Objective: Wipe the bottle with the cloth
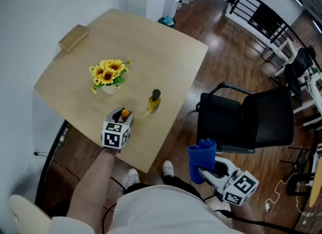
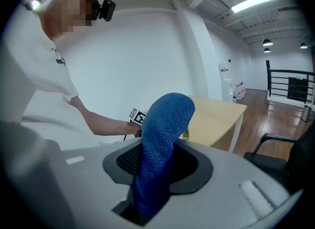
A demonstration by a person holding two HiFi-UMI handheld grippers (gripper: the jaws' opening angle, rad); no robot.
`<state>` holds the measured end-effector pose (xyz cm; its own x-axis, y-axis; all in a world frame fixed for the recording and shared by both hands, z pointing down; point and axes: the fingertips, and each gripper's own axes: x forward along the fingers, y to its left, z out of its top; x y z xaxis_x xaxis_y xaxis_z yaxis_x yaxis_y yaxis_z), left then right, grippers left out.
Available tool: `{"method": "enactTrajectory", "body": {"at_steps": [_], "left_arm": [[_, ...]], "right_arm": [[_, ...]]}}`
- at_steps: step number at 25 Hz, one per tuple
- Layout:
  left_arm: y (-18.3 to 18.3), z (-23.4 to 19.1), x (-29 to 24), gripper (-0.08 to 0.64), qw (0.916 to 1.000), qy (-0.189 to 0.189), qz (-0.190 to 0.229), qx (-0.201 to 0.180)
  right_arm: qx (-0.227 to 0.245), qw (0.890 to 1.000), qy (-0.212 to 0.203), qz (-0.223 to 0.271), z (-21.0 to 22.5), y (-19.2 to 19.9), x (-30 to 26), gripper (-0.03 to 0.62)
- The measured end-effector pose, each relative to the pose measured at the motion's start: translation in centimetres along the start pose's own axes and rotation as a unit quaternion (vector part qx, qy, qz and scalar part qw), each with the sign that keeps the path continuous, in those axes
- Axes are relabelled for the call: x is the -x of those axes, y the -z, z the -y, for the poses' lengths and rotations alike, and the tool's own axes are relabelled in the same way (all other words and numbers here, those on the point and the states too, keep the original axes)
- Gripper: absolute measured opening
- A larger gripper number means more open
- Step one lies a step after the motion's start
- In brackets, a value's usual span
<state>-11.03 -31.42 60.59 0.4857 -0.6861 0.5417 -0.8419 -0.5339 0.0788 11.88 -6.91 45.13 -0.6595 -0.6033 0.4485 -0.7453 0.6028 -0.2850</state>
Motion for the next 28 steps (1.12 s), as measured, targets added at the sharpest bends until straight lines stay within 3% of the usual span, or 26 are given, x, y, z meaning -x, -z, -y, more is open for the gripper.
{"method": "enactTrajectory", "body": {"at_steps": [3,8,12,16,18,22,28], "left_arm": [[-2.5,1.3,2.2,0.163,0.9984,0.029,0.037,0.031],[-9.6,5.8,8.6,0.163,0.9866,0.121,0.098,0.048],[-13.5,9.8,12.8,0.163,0.9745,0.189,0.110,0.050],[-15.8,13.3,15.2,0.162,0.9639,0.234,0.121,0.039],[-16.3,14.2,16.0,0.161,0.9601,0.247,0.127,0.035],[-16.7,14.5,17.8,0.163,0.9588,0.248,0.136,0.030],[-18.4,14.1,20.6,0.163,0.9521,0.245,0.171,0.063]], "right_arm": [[0.016,1.000,-0.017,0.003,2.1,-1.3,-1.1,0.143],[0.067,0.995,-0.075,0.026,3.4,-5.7,-5.1,0.143],[0.115,0.983,-0.126,0.071,1.4,-11.6,-9.0,0.143],[0.164,0.964,-0.177,0.111,-2.0,-16.3,-11.3,0.143],[0.168,0.960,-0.194,0.111,-3.0,-16.4,-12.1,0.143],[0.154,0.963,-0.200,0.091,-2.8,-14.3,-12.4,0.141],[0.145,0.970,-0.193,0.040,-1.2,-9.3,-13.1,0.141]]}}
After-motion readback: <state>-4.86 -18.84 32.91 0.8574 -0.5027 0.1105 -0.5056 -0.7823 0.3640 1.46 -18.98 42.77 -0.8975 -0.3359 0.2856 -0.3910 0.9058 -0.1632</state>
